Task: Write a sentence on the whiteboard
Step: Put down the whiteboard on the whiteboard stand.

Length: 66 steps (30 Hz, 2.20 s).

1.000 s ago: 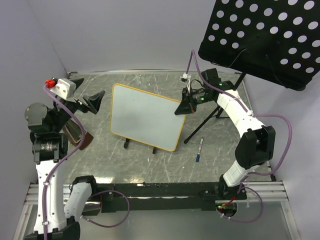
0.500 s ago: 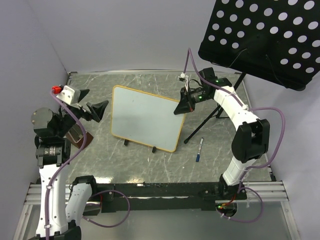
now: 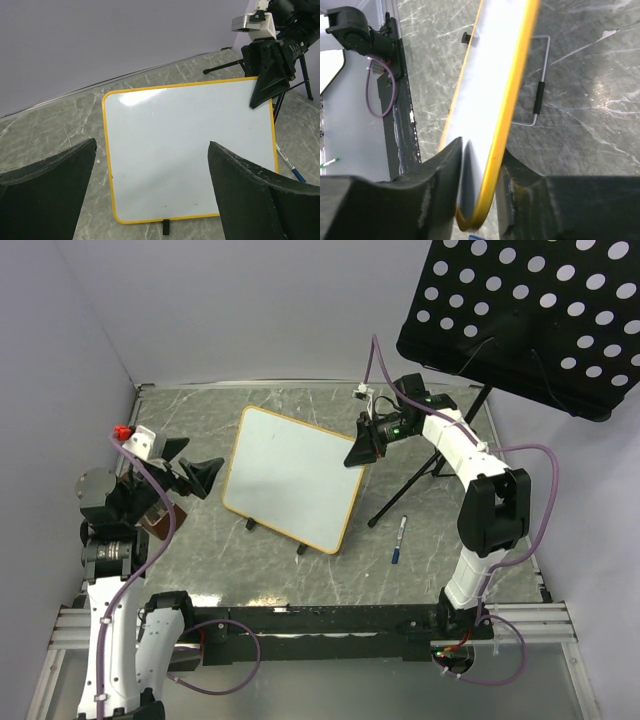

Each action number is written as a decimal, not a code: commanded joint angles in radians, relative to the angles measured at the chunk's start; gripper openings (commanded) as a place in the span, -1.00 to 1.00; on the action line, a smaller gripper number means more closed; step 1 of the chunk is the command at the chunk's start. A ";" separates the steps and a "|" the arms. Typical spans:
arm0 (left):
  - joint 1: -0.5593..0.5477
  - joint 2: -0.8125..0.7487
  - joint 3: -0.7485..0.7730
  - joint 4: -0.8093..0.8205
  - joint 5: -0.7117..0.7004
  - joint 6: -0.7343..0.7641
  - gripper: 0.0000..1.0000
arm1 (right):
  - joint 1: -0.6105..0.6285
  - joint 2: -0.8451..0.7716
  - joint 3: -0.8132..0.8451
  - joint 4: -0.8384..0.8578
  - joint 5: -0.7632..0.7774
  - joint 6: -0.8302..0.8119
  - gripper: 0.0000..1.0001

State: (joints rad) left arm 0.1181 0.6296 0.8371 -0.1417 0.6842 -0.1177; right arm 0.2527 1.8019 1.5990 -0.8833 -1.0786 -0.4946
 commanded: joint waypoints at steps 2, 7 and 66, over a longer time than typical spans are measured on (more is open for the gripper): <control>-0.001 -0.019 -0.009 0.016 0.015 -0.028 0.93 | 0.000 -0.024 0.027 0.053 -0.009 -0.009 -0.08; -0.003 -0.024 -0.015 0.010 0.011 -0.023 0.93 | -0.001 -0.036 -0.001 0.072 0.012 -0.012 -0.11; -0.001 0.038 -0.076 0.083 0.041 -0.059 0.93 | -0.041 -0.125 0.087 0.328 -0.187 0.228 -1.00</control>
State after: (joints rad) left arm 0.1181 0.6361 0.7956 -0.1398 0.7067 -0.1299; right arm 0.1986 1.6894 1.6196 -0.6754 -1.1828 -0.2600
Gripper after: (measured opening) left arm 0.967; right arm 0.103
